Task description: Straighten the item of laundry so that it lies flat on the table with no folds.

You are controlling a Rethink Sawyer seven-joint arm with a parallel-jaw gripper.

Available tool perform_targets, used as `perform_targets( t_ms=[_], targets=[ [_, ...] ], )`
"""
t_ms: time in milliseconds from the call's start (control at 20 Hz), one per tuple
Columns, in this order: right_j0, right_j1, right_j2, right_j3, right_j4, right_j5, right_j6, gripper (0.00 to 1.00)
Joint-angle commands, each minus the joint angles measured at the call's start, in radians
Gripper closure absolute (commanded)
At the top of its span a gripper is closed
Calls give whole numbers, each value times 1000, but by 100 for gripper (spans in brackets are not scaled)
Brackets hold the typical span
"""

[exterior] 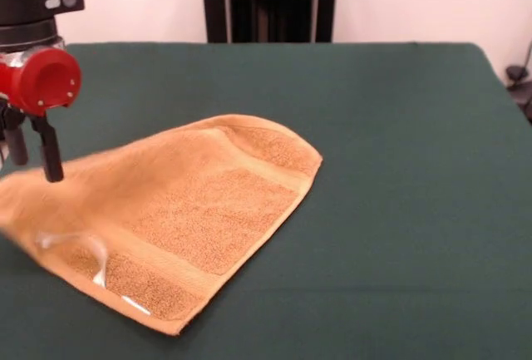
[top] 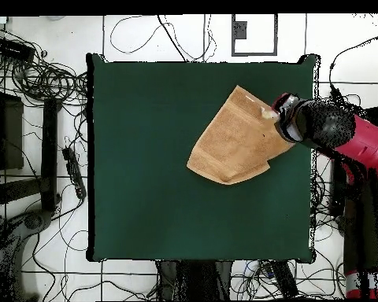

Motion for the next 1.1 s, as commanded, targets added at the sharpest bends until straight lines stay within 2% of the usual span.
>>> perform_targets(
  t_ms=[50, 200, 400, 800, 1100],
  targets=[
    [20, 68, 165, 6, -73, 98, -269, 0],
    [8, 67, 188, 10, -97, 80, -274, 0],
    [12, 44, 181, 40, -98, 77, -211, 0],
    [36, -19, 152, 164, -79, 53, -78, 0],
    [68, -40, 117, 185, -71, 56, -5, 0]
  ],
)
